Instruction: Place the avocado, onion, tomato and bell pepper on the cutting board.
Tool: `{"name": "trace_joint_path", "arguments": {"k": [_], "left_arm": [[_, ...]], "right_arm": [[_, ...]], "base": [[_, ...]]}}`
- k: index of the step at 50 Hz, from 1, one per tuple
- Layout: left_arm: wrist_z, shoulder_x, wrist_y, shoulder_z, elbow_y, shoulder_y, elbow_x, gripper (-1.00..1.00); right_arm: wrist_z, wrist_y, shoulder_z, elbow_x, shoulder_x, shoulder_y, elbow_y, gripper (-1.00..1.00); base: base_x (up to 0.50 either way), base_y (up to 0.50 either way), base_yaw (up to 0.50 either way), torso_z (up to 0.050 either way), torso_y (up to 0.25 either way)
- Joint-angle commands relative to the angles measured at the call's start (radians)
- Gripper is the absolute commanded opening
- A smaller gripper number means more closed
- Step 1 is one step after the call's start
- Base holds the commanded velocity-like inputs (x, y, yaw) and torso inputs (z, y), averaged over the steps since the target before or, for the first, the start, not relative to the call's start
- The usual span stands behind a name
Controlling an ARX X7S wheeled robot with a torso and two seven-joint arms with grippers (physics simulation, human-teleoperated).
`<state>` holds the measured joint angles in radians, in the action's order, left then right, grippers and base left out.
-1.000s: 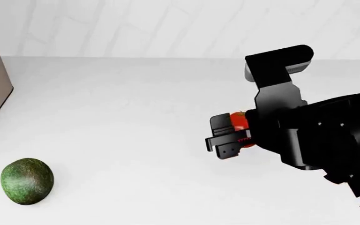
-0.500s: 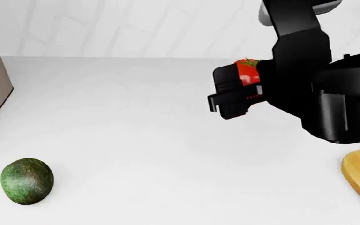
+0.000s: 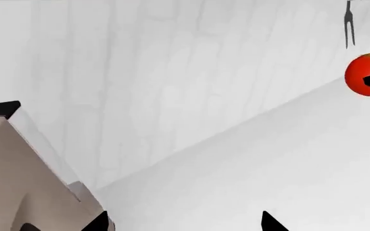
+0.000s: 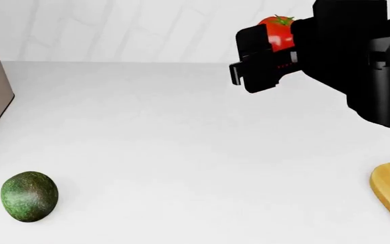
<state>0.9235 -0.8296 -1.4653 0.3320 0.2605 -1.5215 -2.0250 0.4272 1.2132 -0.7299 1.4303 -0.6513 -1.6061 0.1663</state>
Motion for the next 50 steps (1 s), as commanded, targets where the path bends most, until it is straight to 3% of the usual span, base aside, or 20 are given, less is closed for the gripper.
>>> {"name": "trace_joint_path", "arguments": {"k": [1,9,22,33,50], "left_arm": [[0.154,-0.076,0.068,0.226,-0.058,-0.106,-0.33,1.0],[0.199,-0.107,0.129,0.332,-0.054,-0.122,-0.475,1.0],[0.218,-0.125,0.163,0.402,-0.048,-0.119,-0.549,1.0],[0.195,-0.121,0.176,0.403,-0.037,-0.07,-0.523,1.0],[0.111,-0.117,0.102,0.351,-0.073,0.028,-0.332,1.0]], "right_arm": [[-0.015,0.012,-0.008,-0.034,0.004,-0.03,0.005,-1.0],[-0.031,-0.005,-0.018,-0.052,0.007,-0.023,0.018,-1.0],[-0.033,-0.007,-0.027,-0.058,0.006,-0.021,0.016,-1.0],[-0.045,-0.017,-0.037,-0.069,0.002,-0.01,0.016,-1.0],[-0.014,-0.021,-0.025,-0.04,-0.015,0.022,-0.01,-1.0]], "base": [[0.0,0.0,0.0,0.0,0.0],[0.0,0.0,0.0,0.0,0.0],[0.0,0.0,0.0,0.0,0.0],[0.0,0.0,0.0,0.0,0.0],[0.0,0.0,0.0,0.0,0.0]]}}
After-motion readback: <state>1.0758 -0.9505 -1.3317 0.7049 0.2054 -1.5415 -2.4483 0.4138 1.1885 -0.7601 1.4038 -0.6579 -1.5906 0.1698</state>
